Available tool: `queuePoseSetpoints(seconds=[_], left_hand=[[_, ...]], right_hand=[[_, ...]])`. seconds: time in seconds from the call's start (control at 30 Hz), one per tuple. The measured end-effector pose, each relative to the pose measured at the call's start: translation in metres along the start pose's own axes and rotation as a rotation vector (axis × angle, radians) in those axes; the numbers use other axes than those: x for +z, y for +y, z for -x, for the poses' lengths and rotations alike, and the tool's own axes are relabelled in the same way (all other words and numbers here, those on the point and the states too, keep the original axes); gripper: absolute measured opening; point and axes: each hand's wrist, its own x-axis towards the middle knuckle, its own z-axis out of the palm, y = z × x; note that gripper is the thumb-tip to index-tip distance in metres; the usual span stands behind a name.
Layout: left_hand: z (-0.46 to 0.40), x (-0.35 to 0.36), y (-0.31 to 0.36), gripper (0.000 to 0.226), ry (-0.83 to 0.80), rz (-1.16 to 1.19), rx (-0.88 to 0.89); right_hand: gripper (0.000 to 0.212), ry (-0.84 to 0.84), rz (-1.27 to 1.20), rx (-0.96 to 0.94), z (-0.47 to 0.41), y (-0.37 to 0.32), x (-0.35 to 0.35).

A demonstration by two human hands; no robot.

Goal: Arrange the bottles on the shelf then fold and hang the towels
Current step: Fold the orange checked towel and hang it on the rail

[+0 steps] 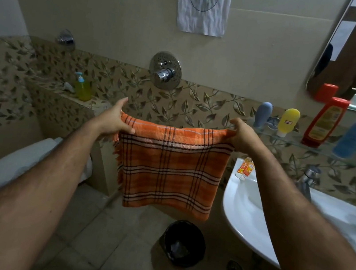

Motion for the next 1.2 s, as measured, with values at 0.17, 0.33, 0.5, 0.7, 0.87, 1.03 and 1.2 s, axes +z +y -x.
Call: queuePoseSetpoints(seconds=[0.17, 0.33, 0.5, 0.7, 0.87, 1.03, 1.2], left_hand=[[-0.002, 0.022, -0.005, 0.096, 0.191, -0.132, -0.023], [-0.007, 0.026, -0.009, 0.053, 0.356, -0.298, -0.053], [-0.004, 0.026, -0.007, 0.018, 0.404, -0.404, 0.044], [-0.005, 0.014, -0.014, 0.001, 0.287, -0.141, 0.170], [0.009, 0.005, 0.007, 0.010, 0.290, 0.602, 0.213], [0.011, 0.007, 0.045, 0.016, 0.383, 0.704, 0.279], [0.001, 0.007, 0.074, 0.017, 0.427, 0.712, 0.269]], right_hand=[[0.051, 0.018, 0.068, 0.021, 0.007, -0.001, -0.006], [0.042, -0.024, 0.058, -0.041, 0.013, -0.003, -0.013], [0.017, 0.028, 0.079, -0.049, 0.022, -0.005, -0.018], [0.008, 0.037, -0.137, -0.058, 0.026, -0.001, -0.035], [0.019, -0.053, -0.845, -0.072, 0.031, -0.004, -0.055], [0.020, 0.171, -0.979, -0.036, 0.014, -0.027, -0.054], [0.014, 0.219, -1.070, -0.054, -0.004, -0.037, -0.073]])
